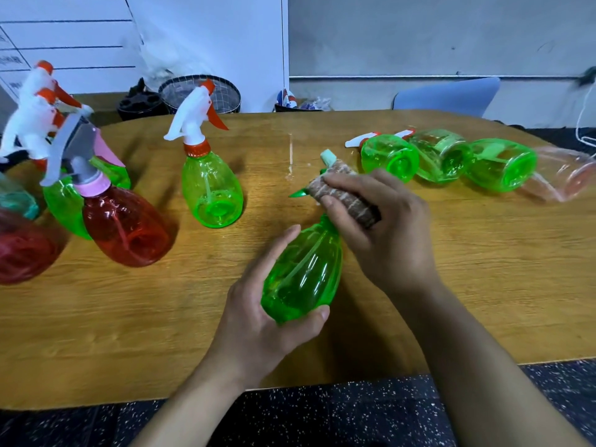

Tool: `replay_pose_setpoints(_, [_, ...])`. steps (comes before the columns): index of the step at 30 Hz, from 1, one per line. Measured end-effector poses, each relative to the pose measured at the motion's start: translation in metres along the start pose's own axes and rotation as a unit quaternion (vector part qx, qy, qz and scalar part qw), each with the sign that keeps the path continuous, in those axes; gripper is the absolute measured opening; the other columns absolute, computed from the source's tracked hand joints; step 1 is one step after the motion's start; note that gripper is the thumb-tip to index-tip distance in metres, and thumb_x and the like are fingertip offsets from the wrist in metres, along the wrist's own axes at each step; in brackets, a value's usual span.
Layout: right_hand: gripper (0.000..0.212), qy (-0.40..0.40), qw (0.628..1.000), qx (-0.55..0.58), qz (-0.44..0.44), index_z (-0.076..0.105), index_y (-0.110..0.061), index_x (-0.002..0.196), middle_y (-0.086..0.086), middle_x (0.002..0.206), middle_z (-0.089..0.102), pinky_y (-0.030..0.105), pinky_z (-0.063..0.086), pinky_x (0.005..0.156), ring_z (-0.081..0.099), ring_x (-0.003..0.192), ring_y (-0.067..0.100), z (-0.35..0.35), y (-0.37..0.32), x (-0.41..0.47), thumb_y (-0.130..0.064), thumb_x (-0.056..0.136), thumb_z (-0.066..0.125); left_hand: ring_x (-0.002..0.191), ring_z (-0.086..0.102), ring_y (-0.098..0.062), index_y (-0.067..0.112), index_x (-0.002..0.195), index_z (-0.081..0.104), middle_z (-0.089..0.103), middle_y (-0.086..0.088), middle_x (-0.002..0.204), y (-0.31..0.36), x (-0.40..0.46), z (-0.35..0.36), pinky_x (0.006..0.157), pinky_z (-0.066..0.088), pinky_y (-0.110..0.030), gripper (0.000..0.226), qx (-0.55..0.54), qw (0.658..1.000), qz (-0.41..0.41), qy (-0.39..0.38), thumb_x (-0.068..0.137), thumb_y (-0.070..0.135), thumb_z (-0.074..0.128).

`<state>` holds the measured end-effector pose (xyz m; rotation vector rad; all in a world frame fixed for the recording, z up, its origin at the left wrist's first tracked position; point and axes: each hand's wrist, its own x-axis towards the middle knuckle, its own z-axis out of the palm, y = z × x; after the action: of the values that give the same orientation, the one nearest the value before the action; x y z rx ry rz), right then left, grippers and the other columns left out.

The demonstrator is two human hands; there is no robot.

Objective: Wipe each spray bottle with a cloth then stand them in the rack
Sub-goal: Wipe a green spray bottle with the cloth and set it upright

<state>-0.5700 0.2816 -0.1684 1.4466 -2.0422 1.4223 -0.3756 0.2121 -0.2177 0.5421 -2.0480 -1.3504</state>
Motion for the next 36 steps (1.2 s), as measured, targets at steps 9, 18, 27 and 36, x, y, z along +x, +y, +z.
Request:
replay_pose_setpoints(9, [0.027, -0.106, 0.993, 0.047, -0.029, 0.077, -0.02, 0.122, -0.001, 0.102, 0.07, 0.021, 0.049, 0.076, 0.065, 0.089, 0.004, -0.011, 0.01, 0.001, -0.032, 0.099, 0.072, 0.144, 0.054, -0.01, 0.04, 0.156, 0.049, 0.056, 0.017, 0.155, -0.001, 0.001, -0.002, 0.117, 0.048, -0.049, 0.091, -0.038, 0.999, -0.017, 0.004, 0.073, 0.037, 0.086])
replay_pose_setpoints(18, [0.026, -0.123, 0.988, 0.091, -0.019, 0.078, -0.014, 0.12, 0.002, 0.104, 0.073, 0.031, 0.054, 0.08, 0.068, 0.093, 0.012, -0.01, 0.016, 0.002, -0.027, 0.097, 0.075, 0.139, 0.06, -0.01, 0.038, 0.154, 0.051, 0.061, 0.016, 0.151, -0.002, 0.002, 0.0, 0.112, 0.053, -0.035, 0.091, -0.085, 0.996, -0.028, 0.004, 0.071, 0.032, 0.087])
replay_pose_setpoints(27, [0.021, 0.029, 0.961, 0.225, 0.156, 0.074, -0.017, 0.123, -0.013, 0.114, 0.076, 0.018, 0.053, 0.09, 0.071, 0.107, 0.001, -0.012, 0.007, 0.02, -0.015, 0.104, 0.064, 0.147, 0.048, -0.004, 0.044, 0.155, 0.049, 0.053, 0.023, 0.156, -0.001, 0.0, -0.002, 0.117, 0.043, -0.023, 0.093, 0.022, 0.999, 0.01, -0.024, 0.072, 0.036, 0.09])
replay_pose_setpoints(36, [0.018, -0.141, 0.953, 0.207, 0.17, 0.079, -0.022, 0.114, -0.016, 0.102, 0.08, 0.013, 0.05, 0.077, 0.071, 0.089, -0.004, -0.027, 0.029, 0.015, -0.019, 0.097, 0.072, 0.137, 0.06, -0.01, 0.033, 0.153, 0.051, 0.062, 0.016, 0.149, -0.003, 0.002, 0.0, 0.105, 0.052, -0.021, 0.093, -0.101, 0.995, -0.02, 0.002, 0.071, 0.015, 0.092])
